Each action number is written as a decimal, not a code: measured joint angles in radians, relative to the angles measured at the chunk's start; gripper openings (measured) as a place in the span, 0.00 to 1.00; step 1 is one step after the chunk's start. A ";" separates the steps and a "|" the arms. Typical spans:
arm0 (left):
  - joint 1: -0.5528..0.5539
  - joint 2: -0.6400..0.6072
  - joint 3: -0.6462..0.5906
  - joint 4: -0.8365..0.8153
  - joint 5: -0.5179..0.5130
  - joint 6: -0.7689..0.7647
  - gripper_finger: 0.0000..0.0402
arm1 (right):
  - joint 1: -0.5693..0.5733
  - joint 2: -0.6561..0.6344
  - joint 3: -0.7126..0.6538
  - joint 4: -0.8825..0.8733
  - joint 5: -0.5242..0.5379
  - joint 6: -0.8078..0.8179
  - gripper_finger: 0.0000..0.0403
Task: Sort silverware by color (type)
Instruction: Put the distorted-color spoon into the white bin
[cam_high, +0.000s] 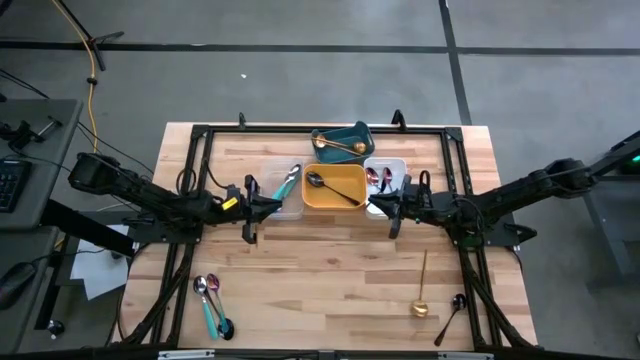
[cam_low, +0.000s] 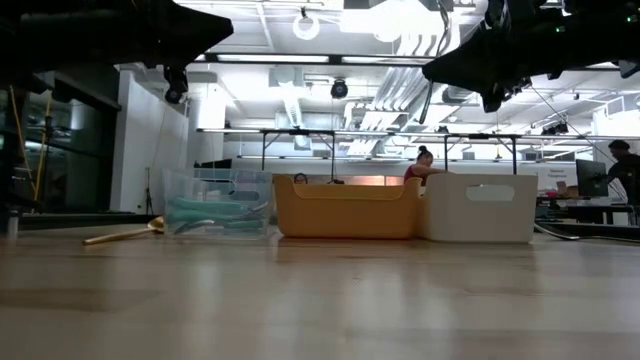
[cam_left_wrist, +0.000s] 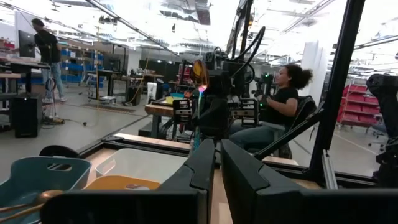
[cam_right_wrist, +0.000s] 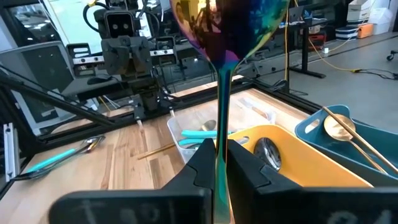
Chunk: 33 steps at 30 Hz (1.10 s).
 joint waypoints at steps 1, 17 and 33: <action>0.000 0.000 0.000 -0.001 0.000 0.000 0.05 | 0.000 0.000 0.000 -0.001 -0.004 0.000 0.03; 0.000 0.000 0.000 -0.003 -0.001 -0.002 0.05 | -0.003 0.000 0.010 -0.031 0.053 0.075 0.02; 0.000 0.000 0.000 -0.018 -0.001 -0.029 0.05 | -0.216 0.113 0.592 -1.340 0.123 0.366 0.02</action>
